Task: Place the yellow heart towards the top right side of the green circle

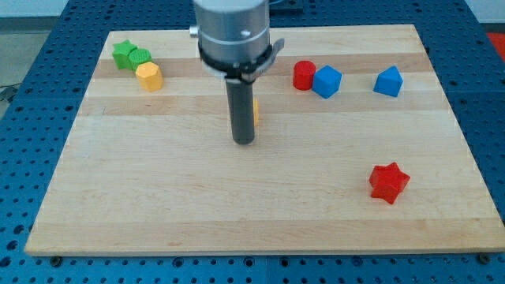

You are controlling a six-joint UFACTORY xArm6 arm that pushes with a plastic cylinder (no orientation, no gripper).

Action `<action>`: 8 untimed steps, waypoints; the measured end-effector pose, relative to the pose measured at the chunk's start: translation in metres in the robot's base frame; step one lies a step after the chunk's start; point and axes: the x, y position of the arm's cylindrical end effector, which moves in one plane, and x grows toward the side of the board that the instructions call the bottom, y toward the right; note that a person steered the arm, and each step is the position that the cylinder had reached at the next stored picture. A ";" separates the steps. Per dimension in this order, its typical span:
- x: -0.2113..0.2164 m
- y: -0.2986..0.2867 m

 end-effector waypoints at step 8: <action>-0.046 0.075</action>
